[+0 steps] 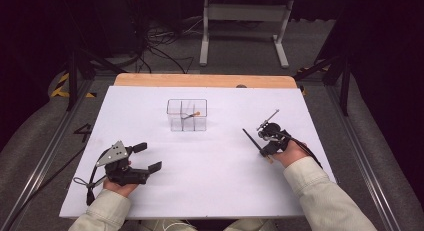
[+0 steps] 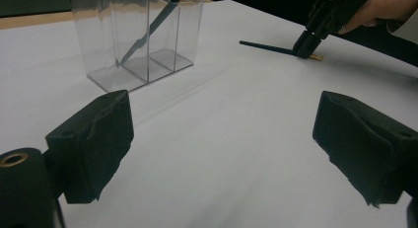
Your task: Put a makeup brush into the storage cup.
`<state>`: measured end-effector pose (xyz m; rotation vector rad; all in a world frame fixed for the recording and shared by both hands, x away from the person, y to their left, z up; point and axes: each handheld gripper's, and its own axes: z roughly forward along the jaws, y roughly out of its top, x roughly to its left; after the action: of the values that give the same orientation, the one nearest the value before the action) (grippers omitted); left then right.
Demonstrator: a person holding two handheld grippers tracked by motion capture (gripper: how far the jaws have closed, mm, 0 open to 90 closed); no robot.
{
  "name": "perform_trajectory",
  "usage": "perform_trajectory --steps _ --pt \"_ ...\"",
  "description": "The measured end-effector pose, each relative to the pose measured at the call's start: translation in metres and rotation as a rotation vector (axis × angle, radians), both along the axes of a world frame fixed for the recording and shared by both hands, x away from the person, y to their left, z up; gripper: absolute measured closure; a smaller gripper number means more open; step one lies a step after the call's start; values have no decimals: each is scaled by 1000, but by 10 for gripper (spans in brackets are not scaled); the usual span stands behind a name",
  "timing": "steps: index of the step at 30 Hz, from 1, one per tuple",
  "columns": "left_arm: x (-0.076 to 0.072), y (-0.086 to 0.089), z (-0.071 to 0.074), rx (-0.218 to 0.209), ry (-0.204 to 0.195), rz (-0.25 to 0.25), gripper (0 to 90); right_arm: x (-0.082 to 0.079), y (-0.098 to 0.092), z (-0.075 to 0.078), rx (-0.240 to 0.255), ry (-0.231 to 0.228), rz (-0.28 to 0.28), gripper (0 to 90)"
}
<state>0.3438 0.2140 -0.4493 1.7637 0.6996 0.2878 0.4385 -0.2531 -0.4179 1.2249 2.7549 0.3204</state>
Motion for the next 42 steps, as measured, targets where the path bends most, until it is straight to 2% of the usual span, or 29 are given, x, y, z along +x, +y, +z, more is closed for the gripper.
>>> perform_trajectory --steps 4,11,18,21,29,30,33,35,36,37,38,42 --pt "0 -1 0 6 -1 -1 99 0 1 0 -8 0 -2 825" --pt "1 -1 1 2 -11 -8 110 0 1 0 -14 -5 10 834" --pt "1 -4 6 -25 4 -18 110 -1 1 3 -5 -16 27 837" --pt "1 -6 8 -20 8 -33 111 -4 2 7 3 -21 43 837" --pt "1 -17 13 4 -4 -94 110 -15 6 28 16 -46 125 837" --pt "1 -19 15 7 -9 -108 111 -19 9 34 24 -48 159 838" --pt "0 -20 17 -5 -5 -129 112 -27 14 41 35 -54 215 837" --pt "0 -20 18 -6 -6 -142 117 -29 16 43 35 -56 229 837" --pt "0 -21 19 -15 -8 -157 115 -35 21 48 38 -63 268 837" --pt "0 -21 19 -15 -8 -157 114 -35 21 48 38 -63 268 837" --pt "-1 -23 21 -27 -7 -174 114 -40 27 52 46 -68 308 837" --pt "0 -27 24 -38 -11 -201 115 -50 40 59 62 -75 388 837"
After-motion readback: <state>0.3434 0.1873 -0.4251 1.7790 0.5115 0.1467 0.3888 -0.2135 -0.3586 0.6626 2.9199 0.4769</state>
